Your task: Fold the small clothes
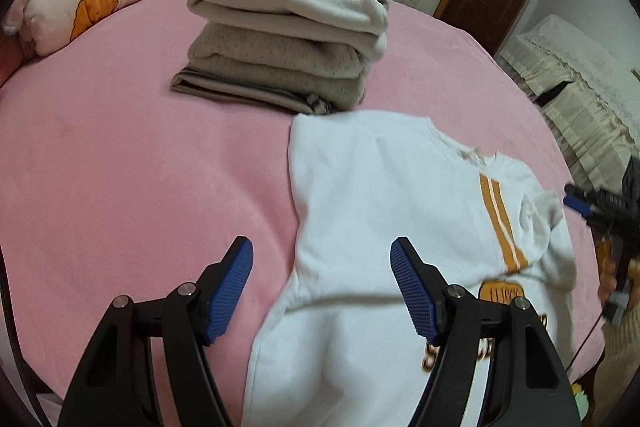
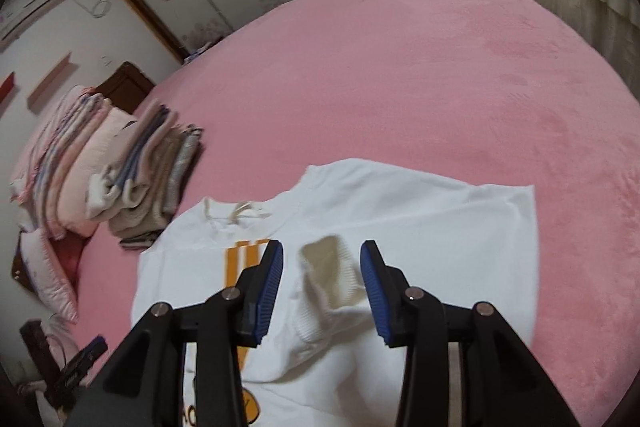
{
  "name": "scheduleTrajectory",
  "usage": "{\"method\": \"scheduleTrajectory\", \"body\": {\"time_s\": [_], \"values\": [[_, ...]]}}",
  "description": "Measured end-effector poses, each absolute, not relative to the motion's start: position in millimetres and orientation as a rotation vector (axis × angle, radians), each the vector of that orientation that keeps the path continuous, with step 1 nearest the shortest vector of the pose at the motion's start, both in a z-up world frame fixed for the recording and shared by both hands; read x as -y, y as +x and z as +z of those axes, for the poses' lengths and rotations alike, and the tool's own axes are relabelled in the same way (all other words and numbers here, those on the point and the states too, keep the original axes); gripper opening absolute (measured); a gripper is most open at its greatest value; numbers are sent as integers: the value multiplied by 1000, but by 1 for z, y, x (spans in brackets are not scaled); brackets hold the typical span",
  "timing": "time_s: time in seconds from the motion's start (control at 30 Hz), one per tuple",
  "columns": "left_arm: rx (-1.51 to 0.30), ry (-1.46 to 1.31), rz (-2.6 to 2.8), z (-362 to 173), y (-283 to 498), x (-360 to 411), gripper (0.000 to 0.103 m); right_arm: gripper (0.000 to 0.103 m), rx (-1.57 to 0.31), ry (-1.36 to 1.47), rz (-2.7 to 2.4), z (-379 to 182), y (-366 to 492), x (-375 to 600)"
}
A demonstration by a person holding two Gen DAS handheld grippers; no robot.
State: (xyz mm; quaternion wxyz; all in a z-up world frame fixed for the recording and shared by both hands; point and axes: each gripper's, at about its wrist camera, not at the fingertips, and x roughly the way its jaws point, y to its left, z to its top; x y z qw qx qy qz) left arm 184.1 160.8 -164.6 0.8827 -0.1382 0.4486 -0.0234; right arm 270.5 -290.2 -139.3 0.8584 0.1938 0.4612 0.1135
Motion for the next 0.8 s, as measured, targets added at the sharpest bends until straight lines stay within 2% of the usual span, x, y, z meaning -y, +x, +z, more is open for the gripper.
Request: {"method": "scheduleTrajectory", "body": {"time_s": [0.23,0.27,0.3,0.33,0.37,0.43,0.57,0.63,0.7,0.8], "values": [[-989,-253,-48,-185,230,-150,70,40,-1052,280,204,-162,285,266],[-1000,-247,-40,-189,238,-150,70,35,-1057,285,204,-164,287,267],[-1008,-247,-26,-192,245,-151,70,19,-1056,284,209,-166,287,267],[-1013,-254,-20,-197,250,-151,70,9,-1060,263,212,-167,287,266],[-1017,-261,-16,-200,255,-153,70,4,-1063,236,206,-168,286,265],[-1027,-274,-8,-206,266,-156,70,4,-1048,115,163,-167,279,260],[-1059,-235,17,-219,281,-155,70,6,-1111,53,113,-185,275,272],[-1077,-236,22,-224,285,-157,70,16,-1124,128,100,-185,275,287],[-1083,-252,21,-226,287,-161,70,32,-1108,208,101,-178,276,300],[-1089,-277,16,-230,292,-167,70,40,-1070,273,100,-170,280,312]]}}
